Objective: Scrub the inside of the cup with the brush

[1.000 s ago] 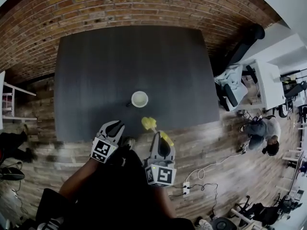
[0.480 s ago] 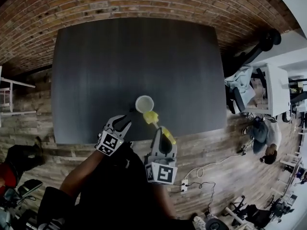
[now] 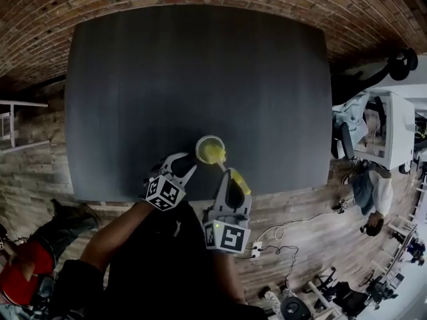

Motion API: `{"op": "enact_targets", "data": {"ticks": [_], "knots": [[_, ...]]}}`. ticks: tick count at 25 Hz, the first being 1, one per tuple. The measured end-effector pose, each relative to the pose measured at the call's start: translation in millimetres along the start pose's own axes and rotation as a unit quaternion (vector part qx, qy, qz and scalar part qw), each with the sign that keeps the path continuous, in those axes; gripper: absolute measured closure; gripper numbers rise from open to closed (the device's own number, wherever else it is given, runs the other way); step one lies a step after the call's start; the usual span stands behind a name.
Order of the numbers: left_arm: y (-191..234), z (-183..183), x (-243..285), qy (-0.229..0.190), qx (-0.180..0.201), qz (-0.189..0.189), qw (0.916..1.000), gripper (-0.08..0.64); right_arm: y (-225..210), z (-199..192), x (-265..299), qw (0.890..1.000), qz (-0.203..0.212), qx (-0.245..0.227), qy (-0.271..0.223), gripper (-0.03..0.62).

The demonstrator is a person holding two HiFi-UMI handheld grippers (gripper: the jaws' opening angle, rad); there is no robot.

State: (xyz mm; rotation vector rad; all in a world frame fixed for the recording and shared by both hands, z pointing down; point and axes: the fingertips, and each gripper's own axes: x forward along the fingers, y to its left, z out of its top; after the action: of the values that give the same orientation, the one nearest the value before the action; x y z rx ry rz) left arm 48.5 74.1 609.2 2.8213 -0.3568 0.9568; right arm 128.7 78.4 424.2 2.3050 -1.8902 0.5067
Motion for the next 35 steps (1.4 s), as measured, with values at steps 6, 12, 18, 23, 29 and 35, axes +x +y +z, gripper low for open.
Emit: {"op": "enact_targets", "data": {"ticks": [6,12,18,23,29,35], "knots": [[9.2,-7.6,16.6,0.003,0.002,0.005,1.0,0.44,1.1,-13.7,25.7,1.0,-0.001,-0.026,0.01,0.541],[14.0,-7.7,19.6,0.0,0.039,-0.006,0.9992,0.47,4.8,-22.0,40.0,0.999,-0.002,-0.034,0.017,0.541],[13.7,-8.4,18.3,-0.004,0.064,-0.034,0.9974,0.479,12.2,-25.0,49.8,0.999,0.003,-0.039,0.013,0.541],[12.4,-9.2,16.6,-0.006,0.059,-0.047,0.9972,0.48,23.9,-22.8,57.9,0.999,0.015,-0.047,0.006,0.541],[11.5,-12.3,12.4,-0.005,0.061,-0.051,0.9968,0.479,37.6,-22.6,58.4,0.998,0.039,-0.041,0.002,0.541],[11.7,-16.2,8.0,-0.004,0.069,-0.052,0.9963,0.479,52.8,-27.6,47.1,0.996,0.077,-0.035,0.019,0.541]]}}
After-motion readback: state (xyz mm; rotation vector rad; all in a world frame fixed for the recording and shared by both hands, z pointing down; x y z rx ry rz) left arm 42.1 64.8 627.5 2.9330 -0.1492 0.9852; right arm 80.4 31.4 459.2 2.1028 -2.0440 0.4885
